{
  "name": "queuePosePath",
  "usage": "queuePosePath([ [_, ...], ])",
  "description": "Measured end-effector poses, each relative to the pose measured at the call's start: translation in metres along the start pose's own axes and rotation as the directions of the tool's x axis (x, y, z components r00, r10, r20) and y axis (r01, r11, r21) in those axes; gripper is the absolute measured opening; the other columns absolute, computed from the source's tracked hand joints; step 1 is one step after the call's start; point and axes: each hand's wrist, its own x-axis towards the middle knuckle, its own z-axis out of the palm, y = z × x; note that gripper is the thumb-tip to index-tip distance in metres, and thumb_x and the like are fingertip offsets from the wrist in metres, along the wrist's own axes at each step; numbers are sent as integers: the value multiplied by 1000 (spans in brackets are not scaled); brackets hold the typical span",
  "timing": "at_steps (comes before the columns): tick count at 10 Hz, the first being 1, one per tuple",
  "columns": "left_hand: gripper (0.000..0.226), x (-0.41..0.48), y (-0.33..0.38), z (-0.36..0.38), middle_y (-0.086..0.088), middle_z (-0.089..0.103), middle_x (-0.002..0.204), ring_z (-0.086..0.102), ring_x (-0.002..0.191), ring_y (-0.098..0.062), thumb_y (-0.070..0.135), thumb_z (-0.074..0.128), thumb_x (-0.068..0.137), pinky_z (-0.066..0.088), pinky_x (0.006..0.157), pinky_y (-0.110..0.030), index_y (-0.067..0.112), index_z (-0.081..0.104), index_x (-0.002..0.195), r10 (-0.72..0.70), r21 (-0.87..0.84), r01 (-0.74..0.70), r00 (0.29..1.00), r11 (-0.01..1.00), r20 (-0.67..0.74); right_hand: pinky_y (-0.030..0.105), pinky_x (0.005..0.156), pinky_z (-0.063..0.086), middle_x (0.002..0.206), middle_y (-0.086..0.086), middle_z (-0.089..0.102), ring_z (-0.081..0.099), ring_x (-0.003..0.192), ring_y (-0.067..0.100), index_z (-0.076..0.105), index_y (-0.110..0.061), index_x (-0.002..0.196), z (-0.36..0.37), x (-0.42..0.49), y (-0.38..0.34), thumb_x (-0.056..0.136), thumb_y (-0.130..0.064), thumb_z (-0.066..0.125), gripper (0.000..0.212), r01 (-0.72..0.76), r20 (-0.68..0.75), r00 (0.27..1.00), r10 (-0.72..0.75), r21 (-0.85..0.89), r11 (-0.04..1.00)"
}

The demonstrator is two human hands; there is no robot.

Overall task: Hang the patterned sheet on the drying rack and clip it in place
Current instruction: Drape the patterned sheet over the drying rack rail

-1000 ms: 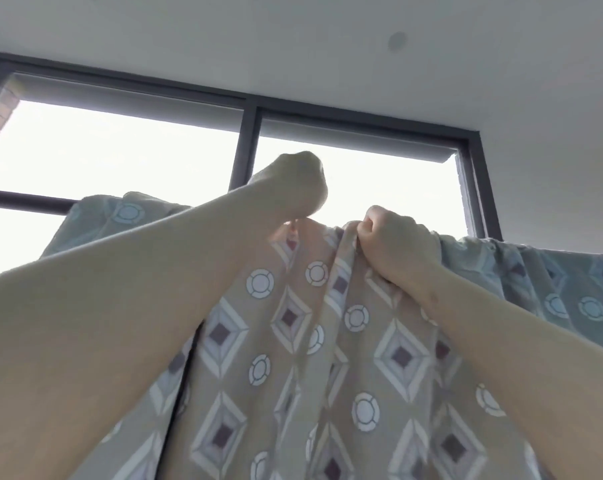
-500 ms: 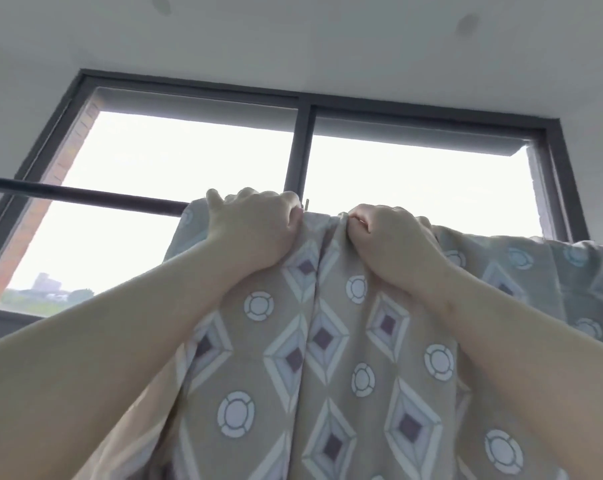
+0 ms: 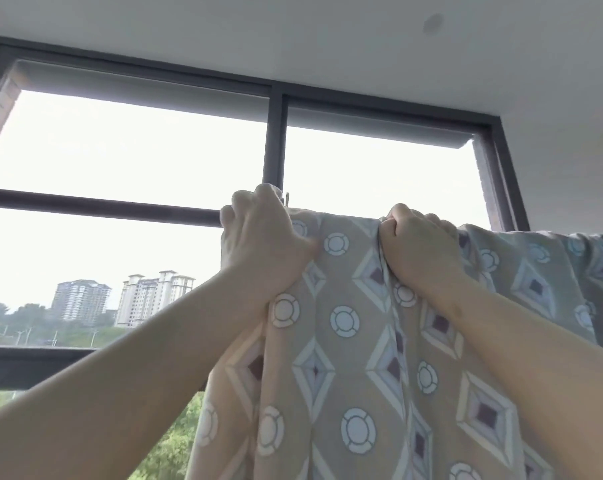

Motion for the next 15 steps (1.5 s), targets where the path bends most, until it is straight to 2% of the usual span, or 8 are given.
queuePosePath([
  [3,16,18,1,-18,-3,60,75,55,66,-19,27,67,85,41,46,-19,11,65,81,-88,-304,164,964,938,249,39,93,27,93,4,51,39,94,22,48,-13,93,-7,-6,-2,96,-22,25,25,12,67,998,-14,36,999],
  [4,15,35,3,-28,-8,61,82,57,74,-22,21,59,91,49,60,-26,11,63,79,-96,-268,155,971,951,220,42,98,29,99,3,56,42,99,23,54,-15,100,-10,-6,3,99,-27,23,33,85,102,991,-87,22,996],
  [6,33,60,-6,-48,-7,62,70,48,29,-3,-4,39,88,36,32,-11,8,62,68,-218,-403,235,972,885,90,43,93,37,88,6,62,52,93,29,57,-13,95,-14,3,15,97,-18,30,27,87,78,993,-94,89,992],
  [9,29,47,17,-42,-13,58,87,59,82,-28,20,79,70,50,75,-33,4,57,80,-152,7,170,861,985,486,41,102,26,87,-9,59,46,105,17,59,-23,107,-5,-9,-16,96,-26,39,23,177,75,978,-193,180,968],
  [11,29,53,5,-35,1,48,65,49,59,-16,10,67,80,35,34,-6,17,46,63,-118,-36,127,977,991,177,30,84,38,87,3,70,55,91,19,69,-12,96,-7,1,-12,96,-25,48,25,274,67,954,-293,206,939],
  [13,16,78,-17,-51,-12,72,93,67,98,-24,-7,60,79,52,91,-29,-4,70,91,-109,-188,120,992,975,66,29,70,29,74,7,57,51,78,27,56,-6,84,-12,16,-6,90,-1,44,14,239,-23,971,-239,11,971],
  [14,22,83,-29,-70,2,65,59,63,65,-4,-7,47,86,46,56,-2,3,65,78,-203,-208,176,972,962,-118,35,72,36,85,13,61,51,82,30,52,-6,84,-23,24,12,87,0,42,12,0,-56,998,-1,-11,1000],
  [15,27,79,-40,-67,-3,64,78,63,81,-13,-7,41,89,46,64,-11,4,65,86,-226,-166,216,973,962,-43,40,87,38,106,13,63,49,106,32,59,-8,107,-27,21,-1,89,-7,44,24,26,-65,997,-32,-93,995],
])
